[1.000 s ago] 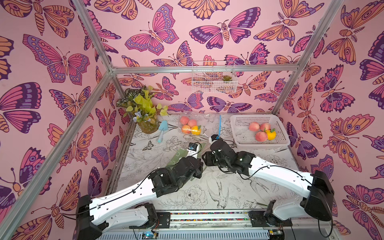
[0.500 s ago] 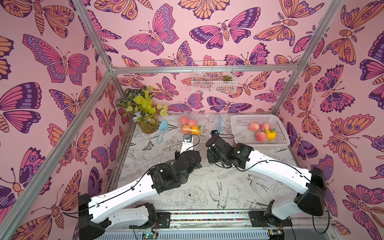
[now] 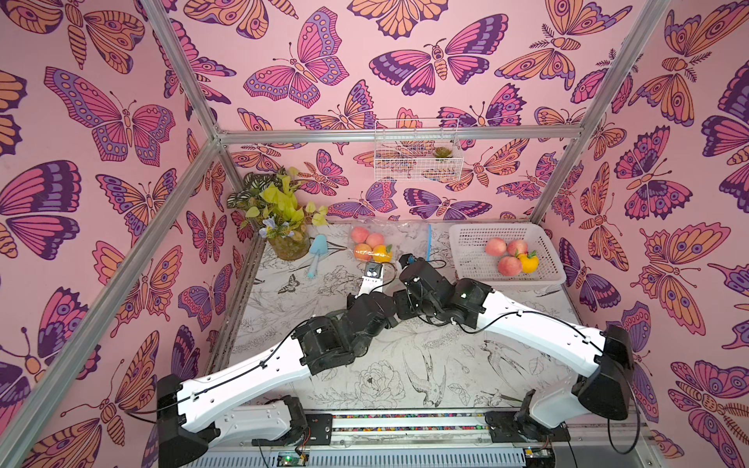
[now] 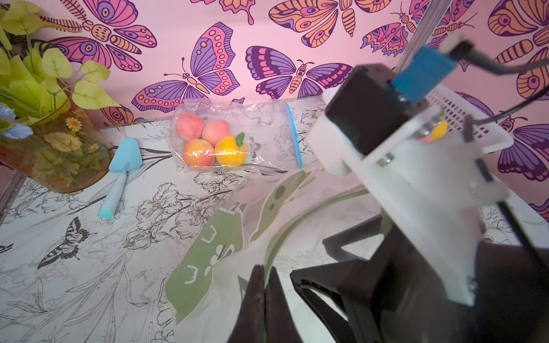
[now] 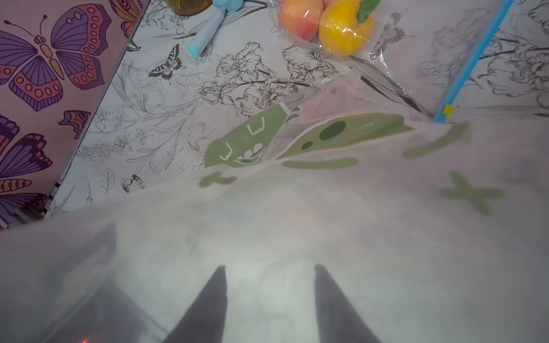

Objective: Place the peach in a zip-top bag and seal the zipper
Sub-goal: Open the zipper of the food storage bag at the center of the board.

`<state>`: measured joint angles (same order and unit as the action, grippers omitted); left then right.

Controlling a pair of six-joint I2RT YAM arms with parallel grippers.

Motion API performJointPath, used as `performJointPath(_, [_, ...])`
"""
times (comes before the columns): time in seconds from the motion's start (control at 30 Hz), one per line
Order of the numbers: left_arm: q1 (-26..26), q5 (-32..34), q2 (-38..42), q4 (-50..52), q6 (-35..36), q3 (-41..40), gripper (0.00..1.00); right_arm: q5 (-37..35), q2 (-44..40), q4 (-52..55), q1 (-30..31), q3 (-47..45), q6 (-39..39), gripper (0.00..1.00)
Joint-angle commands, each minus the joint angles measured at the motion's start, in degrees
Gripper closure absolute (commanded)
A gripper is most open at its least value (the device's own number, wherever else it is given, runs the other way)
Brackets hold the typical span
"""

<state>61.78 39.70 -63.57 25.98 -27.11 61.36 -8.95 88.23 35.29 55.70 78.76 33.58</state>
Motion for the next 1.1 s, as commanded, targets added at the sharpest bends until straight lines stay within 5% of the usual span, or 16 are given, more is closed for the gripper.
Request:
performJointPath(0.0, [-0.39,0.21,0.94,0.69,-3.2,-0.01,1.0,1.32,3.02,3.0,-0.29,2.0,-1.9,0.54])
performJointPath(0.3, [-1.46,5.19,0.99,2.03,-5.01,-1.11,1.0,-1.04,3.84,9.81,-0.34,5.04,-6.21,0.76])
performJointPath(0.6, [-2.79,4.65,0.71,4.09,-6.23,-1.59,1.0,-0.59,2.26,7.35,-1.11,3.46,-7.11,0.78])
performJointPath(0.87, [-4.35,-8.5,1.27,-2.89,-3.12,-4.28,1.0,5.09,-4.24,-4.69,-2.73,-1.94,-6.69,0.47])
performJointPath(1.07, [-4.59,-11.24,0.48,-2.86,-3.56,-4.67,1.0,5.43,-10.18,-11.41,-4.34,-7.01,-6.93,0.4])
